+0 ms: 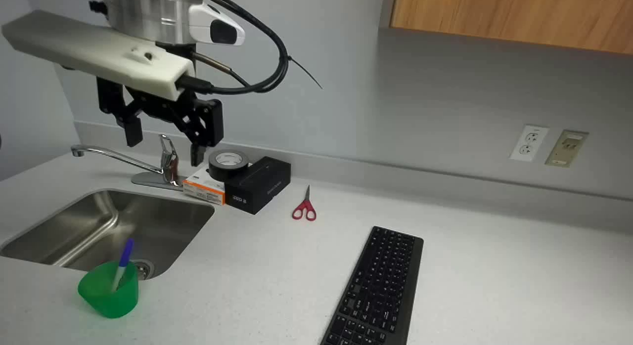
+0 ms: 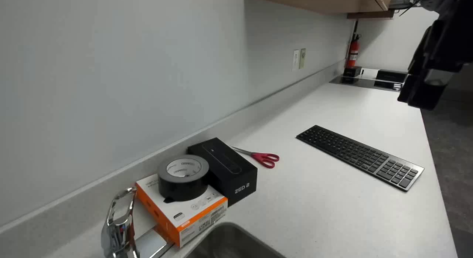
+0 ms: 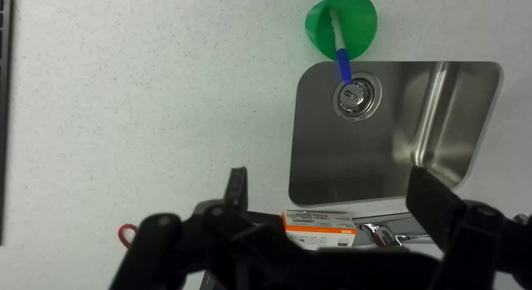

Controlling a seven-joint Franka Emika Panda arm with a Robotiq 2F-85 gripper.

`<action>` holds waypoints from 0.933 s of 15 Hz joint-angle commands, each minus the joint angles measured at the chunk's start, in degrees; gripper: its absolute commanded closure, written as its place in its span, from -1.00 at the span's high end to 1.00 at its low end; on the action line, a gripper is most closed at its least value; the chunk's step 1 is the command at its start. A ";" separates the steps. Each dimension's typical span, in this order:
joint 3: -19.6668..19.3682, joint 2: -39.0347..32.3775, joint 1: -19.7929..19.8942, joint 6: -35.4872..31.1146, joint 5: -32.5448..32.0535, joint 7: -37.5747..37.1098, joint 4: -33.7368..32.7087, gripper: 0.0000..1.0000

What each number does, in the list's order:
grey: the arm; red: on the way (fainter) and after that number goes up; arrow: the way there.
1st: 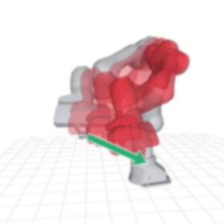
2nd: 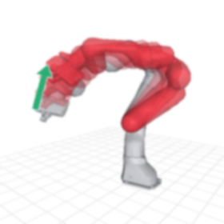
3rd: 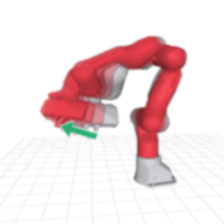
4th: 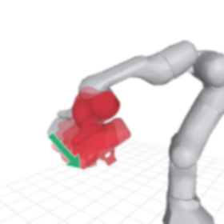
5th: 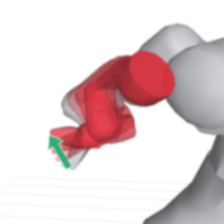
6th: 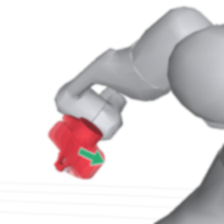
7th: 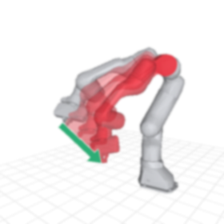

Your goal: Remove the marker from the green cup.

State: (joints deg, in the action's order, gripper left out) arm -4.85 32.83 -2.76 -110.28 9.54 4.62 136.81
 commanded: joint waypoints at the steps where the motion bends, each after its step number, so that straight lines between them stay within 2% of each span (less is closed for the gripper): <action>1: 0.65 -0.17 0.82 0.16 0.39 0.36 -0.10 1.00; 6: 0.65 -0.17 0.82 0.16 0.39 0.36 -0.10 1.00; 14: 0.88 -11.73 -1.32 1.30 4.50 3.32 1.21 1.00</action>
State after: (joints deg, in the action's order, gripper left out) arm -3.95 25.89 -3.04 -110.12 10.60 5.23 138.08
